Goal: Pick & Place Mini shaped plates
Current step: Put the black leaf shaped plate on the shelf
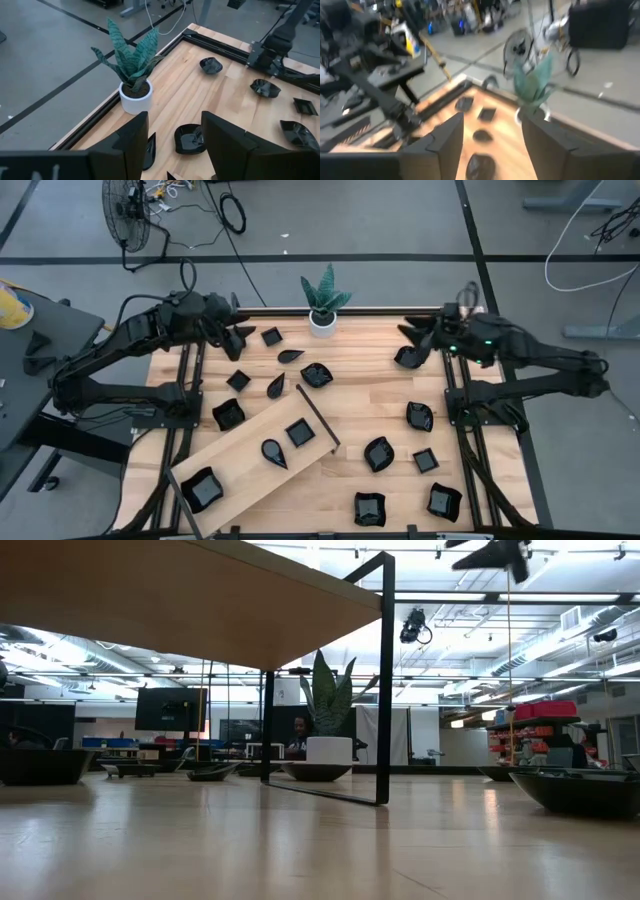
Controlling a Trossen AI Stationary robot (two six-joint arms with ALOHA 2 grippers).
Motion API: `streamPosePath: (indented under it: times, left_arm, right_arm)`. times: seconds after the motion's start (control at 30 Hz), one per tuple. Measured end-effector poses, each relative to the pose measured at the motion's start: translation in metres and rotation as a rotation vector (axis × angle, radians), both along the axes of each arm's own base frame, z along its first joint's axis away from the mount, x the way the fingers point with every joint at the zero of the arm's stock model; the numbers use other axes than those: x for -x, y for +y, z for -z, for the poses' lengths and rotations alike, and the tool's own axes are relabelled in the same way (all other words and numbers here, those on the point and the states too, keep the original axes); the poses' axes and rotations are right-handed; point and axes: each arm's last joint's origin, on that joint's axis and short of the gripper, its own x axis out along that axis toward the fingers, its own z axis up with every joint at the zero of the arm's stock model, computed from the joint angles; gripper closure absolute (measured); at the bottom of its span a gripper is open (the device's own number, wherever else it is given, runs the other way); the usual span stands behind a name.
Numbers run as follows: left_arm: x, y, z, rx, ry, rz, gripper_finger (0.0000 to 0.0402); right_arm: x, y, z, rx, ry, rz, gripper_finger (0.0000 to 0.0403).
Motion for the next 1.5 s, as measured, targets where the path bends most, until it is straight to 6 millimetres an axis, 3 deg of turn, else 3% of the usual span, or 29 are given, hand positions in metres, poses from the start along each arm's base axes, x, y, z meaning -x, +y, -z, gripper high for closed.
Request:
streamPosePath:
  times: [0.27, 0.43, 0.93, 1.23, 1.5]
  left_arm:
    - [0.0, 0.0, 0.0, 0.001, 0.0, -0.001, 0.0213]
    - [-0.003, 0.001, 0.001, -0.015, 0.016, 0.009, 0.0213]
    - [-0.054, 0.05, 0.04, 0.117, 0.122, 0.193, 0.0234]
    - [-0.085, 0.072, 0.079, 0.264, 0.21, 0.244, 0.0234]
    - [-0.114, 0.089, 0.119, 0.358, 0.272, 0.279, 0.0223]
  right_arm:
    - [-0.043, -0.016, 0.027, -0.164, 0.112, -0.096, 0.0193]
    - [-0.055, -0.022, 0.034, -0.197, 0.136, -0.144, 0.0193]
    - [-0.042, -0.018, 0.023, -0.19, 0.079, -0.201, 0.0193]
    - [-0.025, -0.014, 0.004, -0.12, -0.047, -0.227, 0.0193]
    - [-0.024, -0.014, -0.002, -0.129, -0.118, -0.203, 0.0193]
